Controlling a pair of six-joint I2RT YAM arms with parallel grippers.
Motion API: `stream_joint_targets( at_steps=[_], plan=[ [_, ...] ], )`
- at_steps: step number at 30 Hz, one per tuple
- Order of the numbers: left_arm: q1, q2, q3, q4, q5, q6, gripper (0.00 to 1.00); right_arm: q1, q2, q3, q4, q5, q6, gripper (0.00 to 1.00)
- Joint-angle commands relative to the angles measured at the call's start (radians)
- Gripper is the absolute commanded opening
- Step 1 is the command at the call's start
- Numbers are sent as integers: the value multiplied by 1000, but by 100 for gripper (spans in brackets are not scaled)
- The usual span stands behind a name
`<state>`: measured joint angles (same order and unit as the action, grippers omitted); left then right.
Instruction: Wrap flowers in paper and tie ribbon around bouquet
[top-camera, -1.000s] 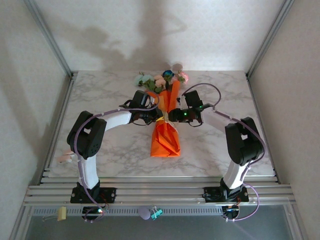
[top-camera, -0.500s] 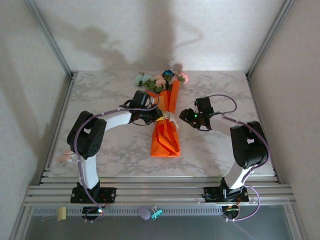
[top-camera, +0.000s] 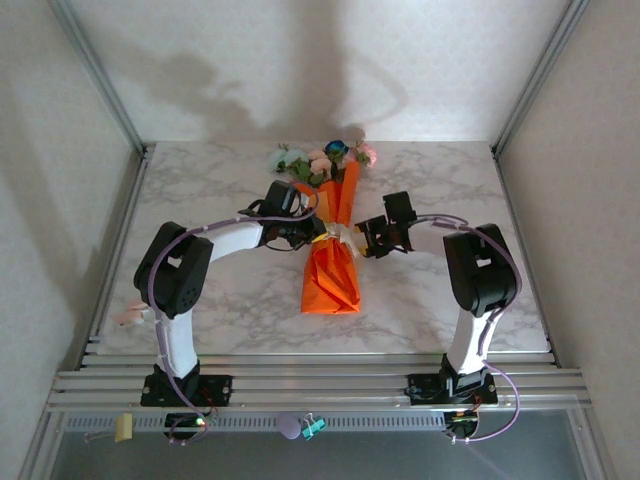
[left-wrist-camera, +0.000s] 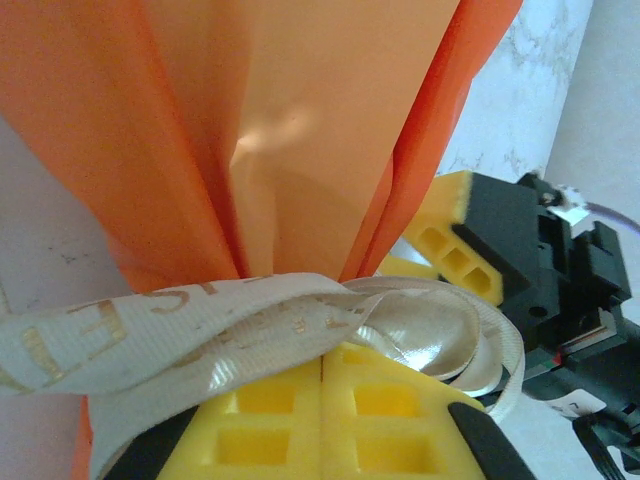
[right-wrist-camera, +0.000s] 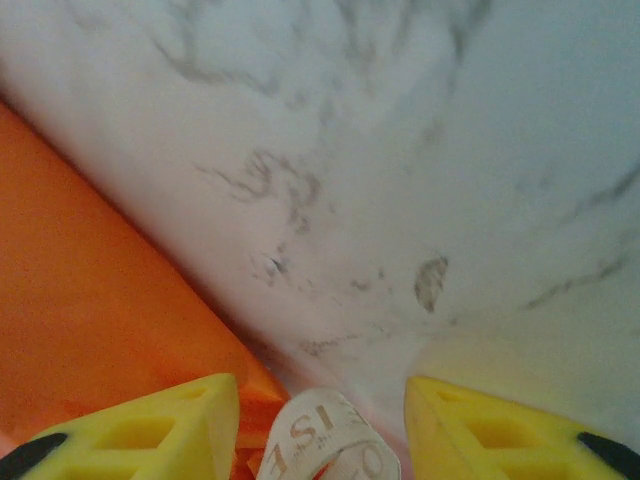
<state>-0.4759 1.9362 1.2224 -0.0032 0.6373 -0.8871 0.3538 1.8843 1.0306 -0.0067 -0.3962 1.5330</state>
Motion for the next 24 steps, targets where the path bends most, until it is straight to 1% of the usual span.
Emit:
stream_joint_targets(
  at_steps=[1,5,12,19,22,24],
  plan=[
    [10,-1,27,-5,15,10,0,19,6,2,0,-49,156,48],
    [11,1,28,-3,15,8,0,39,-16,-32,15,-50,223,51],
    [11,1,33,-7,15,8,0,71,-3,-62,109,-33,334,54],
    [11,0,32,-10,15,11,0,83,-25,-70,99,-25,402,56],
    [11,0,29,-6,16,8,0,88,-14,-44,97,-18,404,53],
    [11,-1,29,-7,16,9,0,88,5,-23,94,-20,406,45]
  ],
)
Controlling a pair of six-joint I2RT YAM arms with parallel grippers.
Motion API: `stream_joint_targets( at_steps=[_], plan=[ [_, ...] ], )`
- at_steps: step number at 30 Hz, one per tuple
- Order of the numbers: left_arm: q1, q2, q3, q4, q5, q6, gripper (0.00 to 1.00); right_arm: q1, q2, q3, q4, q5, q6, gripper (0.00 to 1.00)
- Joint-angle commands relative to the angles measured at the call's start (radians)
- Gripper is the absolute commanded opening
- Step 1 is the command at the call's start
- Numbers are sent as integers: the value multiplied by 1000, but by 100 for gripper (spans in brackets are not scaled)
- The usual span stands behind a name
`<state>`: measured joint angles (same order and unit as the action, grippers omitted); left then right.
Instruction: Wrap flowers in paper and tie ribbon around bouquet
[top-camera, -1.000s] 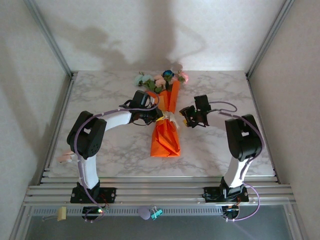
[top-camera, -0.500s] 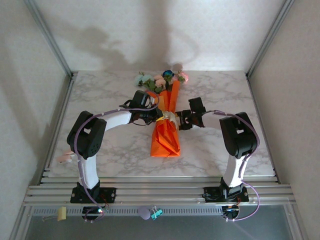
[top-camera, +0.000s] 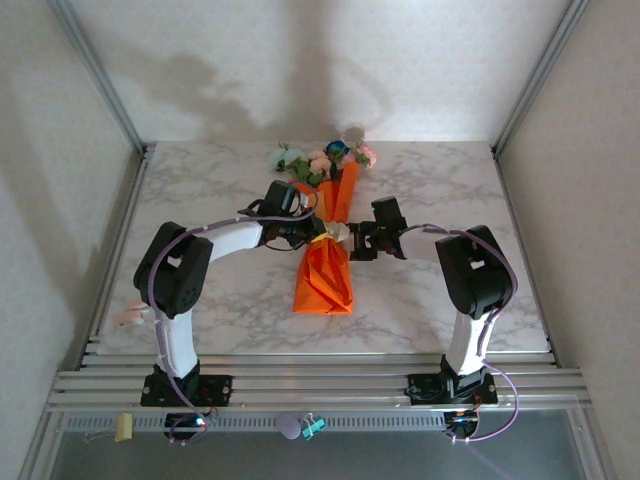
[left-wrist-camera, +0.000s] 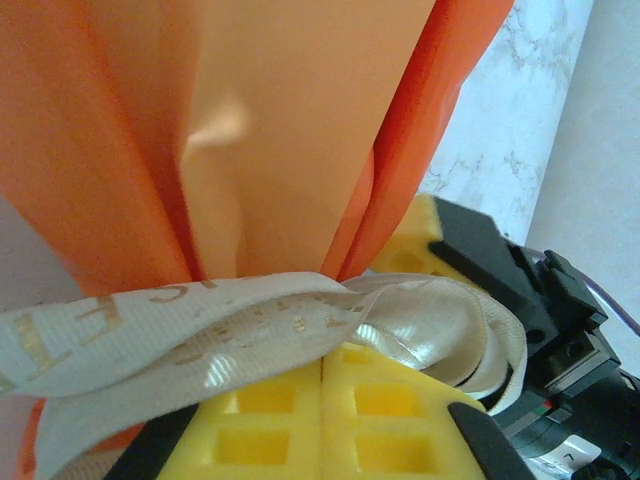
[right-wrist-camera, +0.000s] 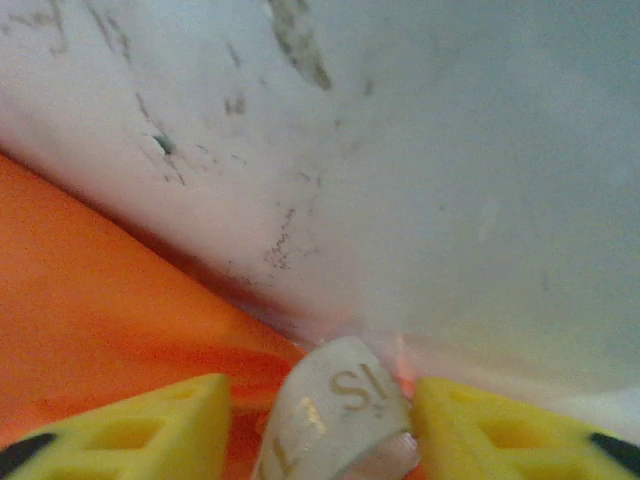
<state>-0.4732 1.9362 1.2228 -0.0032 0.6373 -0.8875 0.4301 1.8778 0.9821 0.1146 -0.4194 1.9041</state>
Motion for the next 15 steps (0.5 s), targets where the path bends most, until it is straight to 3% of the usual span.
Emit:
stream_joint_targets(
  at_steps=[1,9,15],
  plan=[
    [8,-2,29,-9,16,12,0,13,19,34,-28,10,33,39],
    [15,-43,17,-12,9,3,0,7,-5,95,-187,101,-98,2],
    [25,-106,0,-71,8,7,0,6,-38,193,-395,202,-313,0]
  ],
)
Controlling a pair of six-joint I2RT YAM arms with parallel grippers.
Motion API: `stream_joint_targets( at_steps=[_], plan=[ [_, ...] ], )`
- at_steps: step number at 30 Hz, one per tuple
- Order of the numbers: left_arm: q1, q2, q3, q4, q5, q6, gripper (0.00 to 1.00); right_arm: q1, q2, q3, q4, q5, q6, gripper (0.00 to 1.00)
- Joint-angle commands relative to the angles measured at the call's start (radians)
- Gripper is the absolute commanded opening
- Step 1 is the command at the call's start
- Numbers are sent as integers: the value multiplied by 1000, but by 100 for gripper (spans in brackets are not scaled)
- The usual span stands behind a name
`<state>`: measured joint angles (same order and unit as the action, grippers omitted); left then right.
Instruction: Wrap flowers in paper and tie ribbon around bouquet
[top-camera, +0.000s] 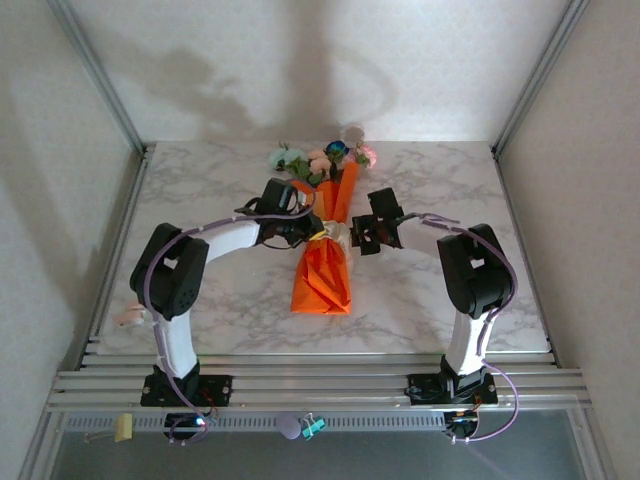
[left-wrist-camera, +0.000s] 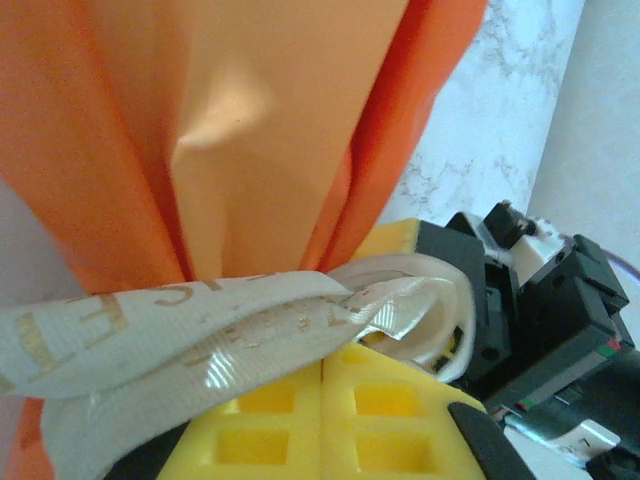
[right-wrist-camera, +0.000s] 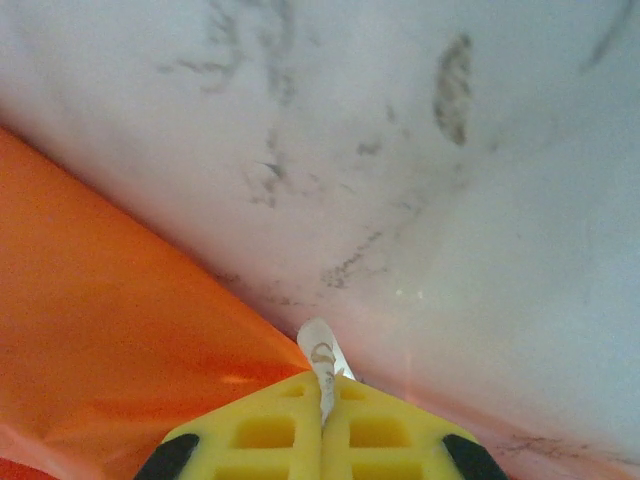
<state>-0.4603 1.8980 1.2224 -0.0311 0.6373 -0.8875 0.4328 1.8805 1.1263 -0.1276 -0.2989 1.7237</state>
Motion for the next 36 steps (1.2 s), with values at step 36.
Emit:
stream_joint_targets(
  at_steps=[36],
  plan=[
    [125,-330,-331,-93,-12,18,0,3,-25,174,-253,319,-577,0]
  ],
)
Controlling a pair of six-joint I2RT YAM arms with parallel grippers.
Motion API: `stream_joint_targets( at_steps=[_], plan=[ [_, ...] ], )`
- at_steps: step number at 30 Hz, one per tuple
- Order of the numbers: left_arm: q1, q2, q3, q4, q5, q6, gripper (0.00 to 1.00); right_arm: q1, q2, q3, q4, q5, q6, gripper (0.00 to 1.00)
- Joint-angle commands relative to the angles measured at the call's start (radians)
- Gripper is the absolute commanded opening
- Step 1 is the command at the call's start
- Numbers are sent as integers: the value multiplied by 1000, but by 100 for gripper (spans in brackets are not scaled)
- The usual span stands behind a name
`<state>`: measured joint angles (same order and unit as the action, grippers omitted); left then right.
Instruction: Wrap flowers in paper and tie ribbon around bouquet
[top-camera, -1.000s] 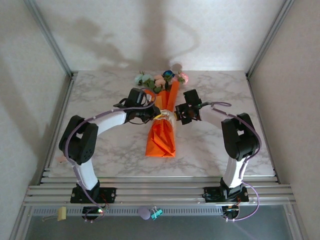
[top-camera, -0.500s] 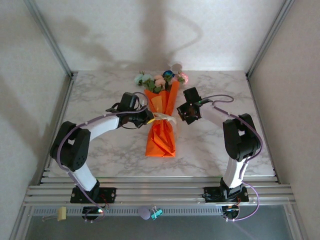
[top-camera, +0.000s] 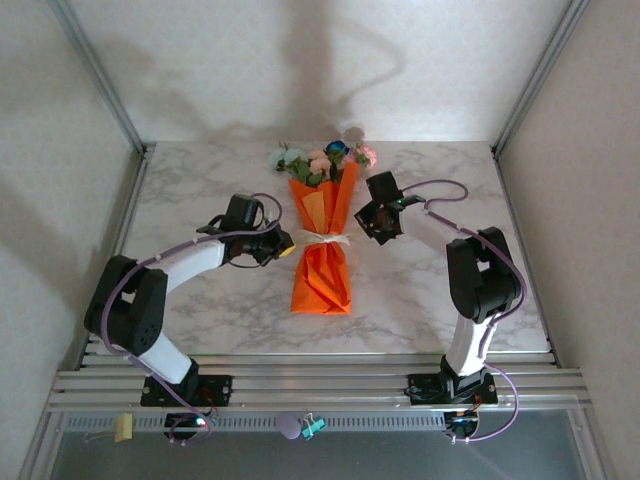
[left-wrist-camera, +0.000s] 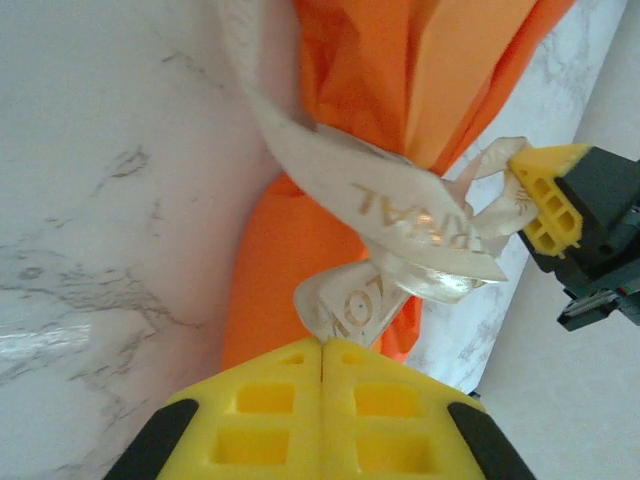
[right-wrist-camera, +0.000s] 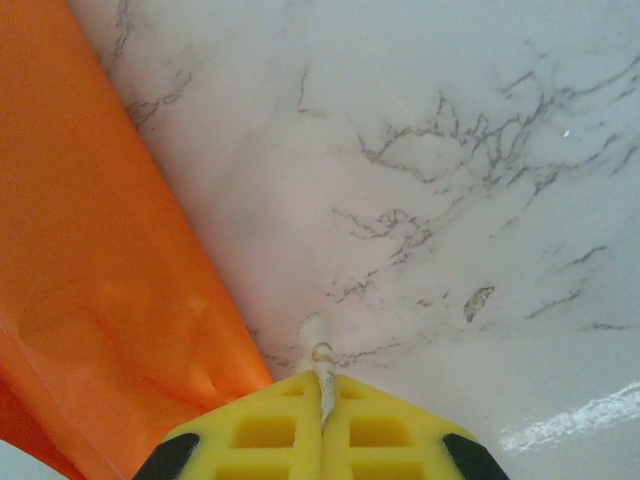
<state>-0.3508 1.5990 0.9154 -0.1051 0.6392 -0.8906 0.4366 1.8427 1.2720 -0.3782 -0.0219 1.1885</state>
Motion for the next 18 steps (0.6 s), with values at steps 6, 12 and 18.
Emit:
stream_joint_targets(
  at_steps=[6,12,18],
  plan=[
    [49,-51,-62,-34,-41,45,0,-4,36,51,-9,57,-65,0],
    [76,-48,-75,-58,-62,77,0,-8,62,75,-19,66,-89,0],
    [102,-44,-87,-85,-110,117,0,-20,70,81,-25,83,-102,0]
  ],
)
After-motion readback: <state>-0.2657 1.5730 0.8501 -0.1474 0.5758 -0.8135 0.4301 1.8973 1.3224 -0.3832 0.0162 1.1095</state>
